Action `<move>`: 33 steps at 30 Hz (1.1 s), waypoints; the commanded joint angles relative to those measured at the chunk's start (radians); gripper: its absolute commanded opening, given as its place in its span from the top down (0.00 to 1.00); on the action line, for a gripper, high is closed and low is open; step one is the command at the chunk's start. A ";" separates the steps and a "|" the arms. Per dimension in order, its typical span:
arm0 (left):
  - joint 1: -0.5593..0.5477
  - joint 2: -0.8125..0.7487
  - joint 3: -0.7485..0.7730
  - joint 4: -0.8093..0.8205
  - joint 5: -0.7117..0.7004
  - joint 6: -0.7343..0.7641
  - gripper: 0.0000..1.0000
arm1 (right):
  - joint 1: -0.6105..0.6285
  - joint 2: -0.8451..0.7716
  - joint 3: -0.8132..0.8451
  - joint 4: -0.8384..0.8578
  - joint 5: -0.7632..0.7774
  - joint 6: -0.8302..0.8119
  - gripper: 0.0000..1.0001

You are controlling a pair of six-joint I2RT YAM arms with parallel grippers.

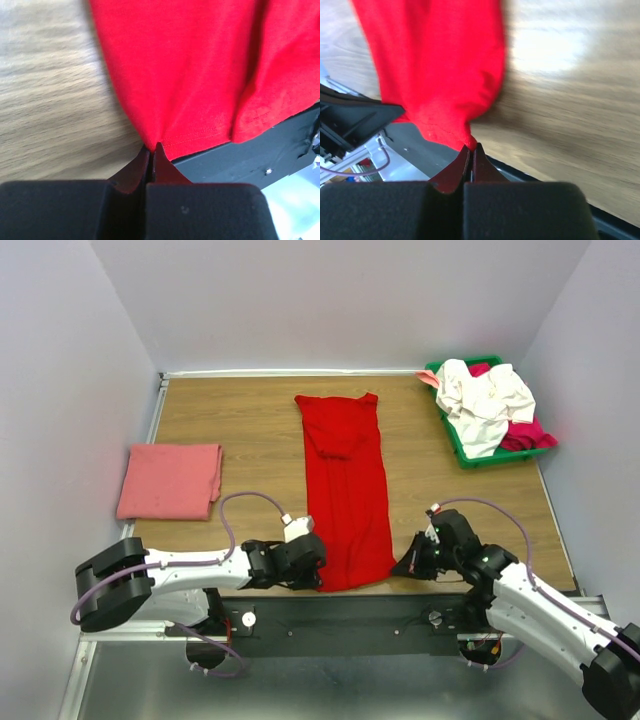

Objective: Fold and stack the t-shirts
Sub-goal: Fold the tshirt

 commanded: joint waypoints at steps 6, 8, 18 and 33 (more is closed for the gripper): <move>0.047 0.068 0.209 -0.095 -0.118 0.112 1.00 | 0.008 0.061 0.180 0.018 0.148 -0.091 0.99; 0.066 0.097 0.255 -0.110 -0.139 0.135 1.00 | 0.008 0.084 0.211 0.018 0.217 -0.114 0.99; 0.228 0.142 0.364 -0.104 -0.165 0.261 1.00 | 0.008 0.240 0.357 0.138 0.357 -0.152 1.00; 0.423 0.314 0.585 -0.071 -0.176 0.425 1.00 | 0.006 0.540 0.585 0.247 0.575 -0.197 1.00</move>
